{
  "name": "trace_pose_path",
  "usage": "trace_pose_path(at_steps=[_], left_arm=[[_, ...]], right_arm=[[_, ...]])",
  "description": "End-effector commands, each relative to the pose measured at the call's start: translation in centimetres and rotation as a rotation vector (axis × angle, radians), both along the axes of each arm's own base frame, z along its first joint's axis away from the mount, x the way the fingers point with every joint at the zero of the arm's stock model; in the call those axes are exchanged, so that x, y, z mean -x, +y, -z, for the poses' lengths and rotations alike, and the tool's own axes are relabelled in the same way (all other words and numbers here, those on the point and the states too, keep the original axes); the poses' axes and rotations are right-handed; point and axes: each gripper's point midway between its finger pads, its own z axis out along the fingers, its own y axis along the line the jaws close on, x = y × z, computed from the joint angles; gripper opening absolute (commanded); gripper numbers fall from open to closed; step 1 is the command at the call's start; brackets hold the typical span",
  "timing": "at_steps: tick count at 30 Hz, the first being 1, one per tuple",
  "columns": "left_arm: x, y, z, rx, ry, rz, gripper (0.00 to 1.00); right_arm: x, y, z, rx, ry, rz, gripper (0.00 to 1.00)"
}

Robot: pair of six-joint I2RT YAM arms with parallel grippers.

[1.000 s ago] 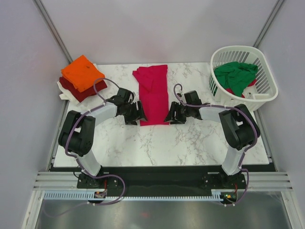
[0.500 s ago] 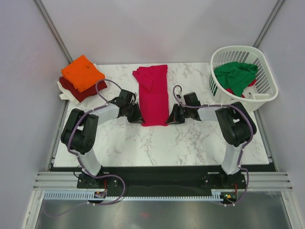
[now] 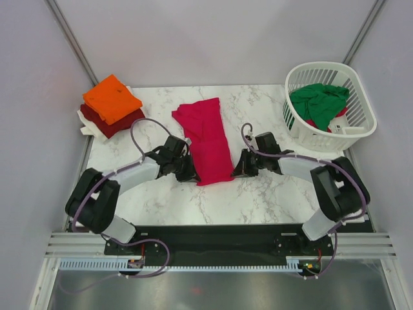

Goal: Fold and stack the t-shirts
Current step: Fold the tshirt

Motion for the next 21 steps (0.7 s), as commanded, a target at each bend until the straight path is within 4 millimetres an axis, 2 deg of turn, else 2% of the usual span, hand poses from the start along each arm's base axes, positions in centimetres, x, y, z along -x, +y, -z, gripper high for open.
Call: trace_pose_path(at_steps=[1, 3, 4, 6, 8, 10, 11, 12, 13, 14, 15, 17, 18, 19, 20, 21], left_arm=[[3.1, -0.3, -2.9, 0.027, -0.009, -0.019, 0.02], [5.4, -0.4, -3.5, 0.029, 0.014, -0.013, 0.02], [5.9, -0.5, -5.2, 0.064, -0.022, -0.011, 0.02], [7.5, -0.3, -6.0, 0.075, -0.001, -0.023, 0.02], [8.4, 0.3, -7.4, 0.094, -0.018, -0.039, 0.02], [8.8, 0.5, -8.4, 0.107, -0.025, -0.054, 0.02], [8.8, 0.7, -8.8, 0.105, -0.037, -0.064, 0.02], [8.7, 0.9, -9.8, 0.105, -0.051, -0.069, 0.02], [8.4, 1.1, -10.3, 0.095, -0.065, -0.078, 0.02], [8.4, 1.0, -10.8, 0.099, -0.068, -0.075, 0.02], [7.9, 0.7, -12.2, 0.113, -0.092, -0.068, 0.02], [7.5, 0.7, -13.2, 0.106, -0.109, -0.074, 0.02], [6.6, 0.5, -14.6, 0.109, -0.138, -0.075, 0.02], [6.4, 0.7, -14.9, 0.09, -0.134, -0.079, 0.02], [5.9, 0.8, -15.3, 0.075, -0.144, -0.087, 0.02], [5.0, 0.8, -17.0, 0.086, -0.181, -0.086, 0.02]], right_arm=[[2.7, -1.4, -2.0, 0.048, -0.048, 0.004, 0.0], [5.2, -1.3, -2.2, 0.059, -0.052, -0.015, 0.0], [6.4, -0.9, -3.6, 0.061, -0.083, -0.018, 0.0], [7.9, -0.8, -4.4, 0.063, -0.098, -0.019, 0.0], [8.8, -0.2, -6.6, 0.028, -0.131, -0.012, 0.0], [8.8, -0.2, -8.4, 0.014, -0.162, -0.004, 0.0], [8.3, -0.4, -9.0, 0.025, -0.182, 0.012, 0.0], [7.5, -0.1, -10.9, 0.016, -0.226, 0.016, 0.0], [7.2, -0.3, -11.4, 0.033, -0.233, 0.021, 0.0], [6.1, 0.1, -13.6, 0.021, -0.283, 0.032, 0.0], [5.6, 0.3, -14.5, 0.03, -0.312, 0.019, 0.0], [4.6, 0.5, -15.0, 0.063, -0.317, 0.014, 0.0], [3.4, 0.7, -16.8, 0.068, -0.371, 0.016, 0.0], [3.0, 1.0, -16.3, 0.094, -0.352, 0.004, 0.0], [2.1, 1.3, -17.7, 0.091, -0.383, 0.008, 0.0], [1.5, 1.4, -17.9, 0.105, -0.391, 0.009, 0.0]])
